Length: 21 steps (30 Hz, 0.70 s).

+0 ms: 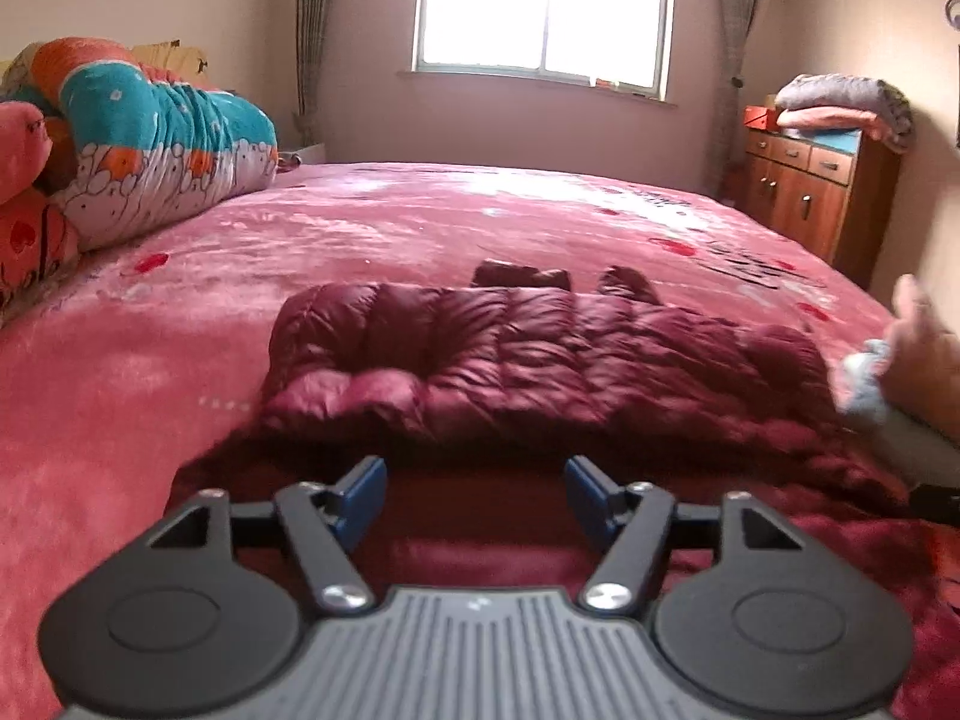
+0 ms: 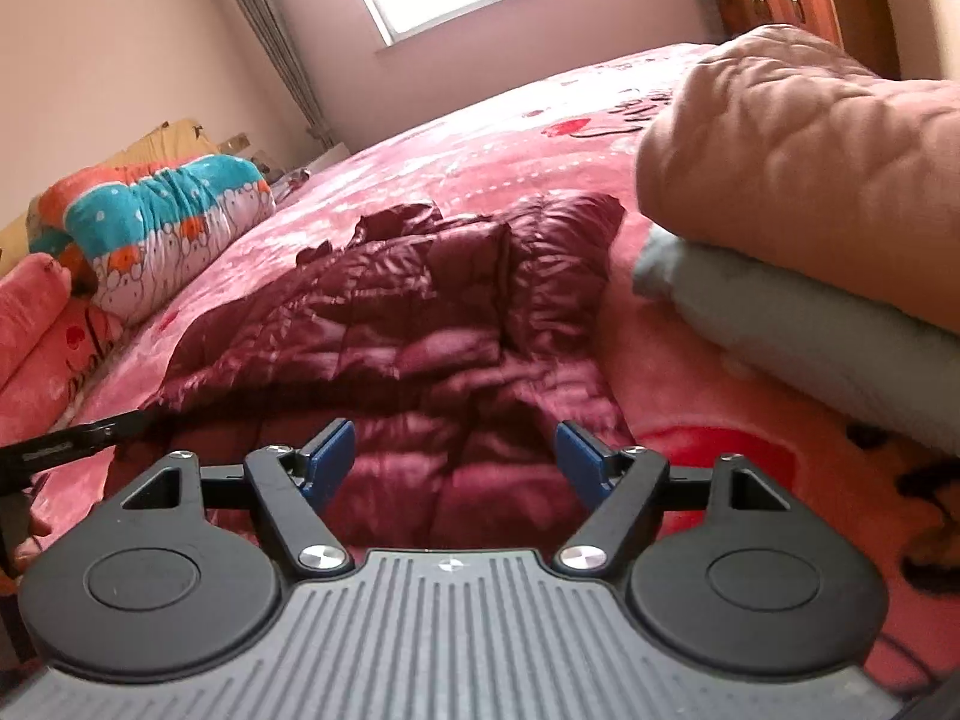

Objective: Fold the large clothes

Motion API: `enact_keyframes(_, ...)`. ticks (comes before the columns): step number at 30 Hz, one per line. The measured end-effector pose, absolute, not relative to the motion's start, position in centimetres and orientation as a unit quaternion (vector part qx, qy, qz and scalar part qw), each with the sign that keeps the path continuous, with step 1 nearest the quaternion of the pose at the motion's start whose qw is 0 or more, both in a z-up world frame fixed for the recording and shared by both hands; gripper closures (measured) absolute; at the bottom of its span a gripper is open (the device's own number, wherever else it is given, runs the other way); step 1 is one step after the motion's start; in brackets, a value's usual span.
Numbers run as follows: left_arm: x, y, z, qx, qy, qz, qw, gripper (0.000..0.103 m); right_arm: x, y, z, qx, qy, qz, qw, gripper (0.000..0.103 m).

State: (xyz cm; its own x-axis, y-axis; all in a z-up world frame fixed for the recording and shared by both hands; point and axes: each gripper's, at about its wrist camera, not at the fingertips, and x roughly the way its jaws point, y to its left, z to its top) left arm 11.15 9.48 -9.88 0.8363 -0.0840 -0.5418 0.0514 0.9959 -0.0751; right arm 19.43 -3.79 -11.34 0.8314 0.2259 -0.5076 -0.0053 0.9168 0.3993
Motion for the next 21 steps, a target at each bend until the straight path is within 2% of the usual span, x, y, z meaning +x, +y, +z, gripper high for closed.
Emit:
enact_keyframes(3, 8.5, 9.7, -9.1, -0.036, 0.289, -0.045, 0.956, 0.035, 17.0, -3.2, -10.6, 0.187, 0.288, 0.060, 0.937, 0.005)
enact_keyframes(7, 5.5, 11.2, -7.7, -0.046, 0.285, -0.050, 0.956, 0.028, 14.1, -2.7, -9.7, 0.183, 0.296, 0.054, 0.936, 0.004)
enact_keyframes(13, 2.2, 14.3, -7.0, -0.057, 0.281, -0.042, 0.957, 0.027, 10.0, -3.2, -9.3, 0.204, 0.319, 0.050, 0.924, 0.004)
enact_keyframes(21, 0.9, 20.0, -8.3, -0.090, 0.295, -0.005, 0.951, 0.027, 8.6, -3.4, -10.1, 0.242, 0.388, 0.039, 0.889, 0.004)
